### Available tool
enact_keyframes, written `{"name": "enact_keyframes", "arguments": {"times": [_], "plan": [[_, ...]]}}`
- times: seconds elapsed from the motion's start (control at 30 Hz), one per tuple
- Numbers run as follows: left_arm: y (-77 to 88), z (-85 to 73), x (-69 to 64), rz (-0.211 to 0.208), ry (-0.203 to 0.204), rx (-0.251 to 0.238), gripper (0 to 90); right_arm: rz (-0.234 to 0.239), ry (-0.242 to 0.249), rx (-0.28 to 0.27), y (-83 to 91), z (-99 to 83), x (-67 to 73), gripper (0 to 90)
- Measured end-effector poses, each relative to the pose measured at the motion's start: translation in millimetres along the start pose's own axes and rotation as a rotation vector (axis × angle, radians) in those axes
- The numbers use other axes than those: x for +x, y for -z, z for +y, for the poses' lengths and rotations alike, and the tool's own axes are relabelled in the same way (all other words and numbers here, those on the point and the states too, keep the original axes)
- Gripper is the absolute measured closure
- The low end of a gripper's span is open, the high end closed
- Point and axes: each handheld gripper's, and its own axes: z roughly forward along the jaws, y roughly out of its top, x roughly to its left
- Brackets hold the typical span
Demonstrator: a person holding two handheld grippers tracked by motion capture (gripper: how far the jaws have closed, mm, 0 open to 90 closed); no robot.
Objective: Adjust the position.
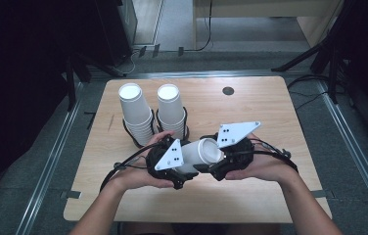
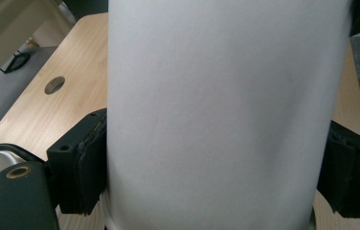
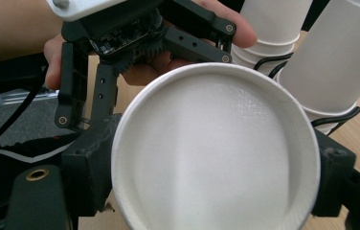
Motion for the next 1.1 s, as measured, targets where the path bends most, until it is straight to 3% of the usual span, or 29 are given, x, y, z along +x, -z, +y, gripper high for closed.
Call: {"name": "enact_keyframes", "arguments": {"times": [0.43,0.57,0.87,1.1], "plan": [[-1.3,-5.1,-1.7,0.002,0.033,-0.008,10.2,-0.007,0.034,-0.003,-3.6,-0.3,4.0,23.0],[2.7,-5.8,2.1,0.004,0.085,-0.041,2.2,-0.021,0.048,-0.008,-2.9,0.0,4.8,23.0],[10.4,-12.3,8.6,-0.004,0.181,-0.109,0.6,-0.047,0.03,-0.064,4.6,-2.5,2.8,23.2],[11.8,-16.6,9.8,-0.011,0.218,-0.142,0.0,-0.05,0.023,-0.079,8.5,-6.1,2.3,23.1]]}}
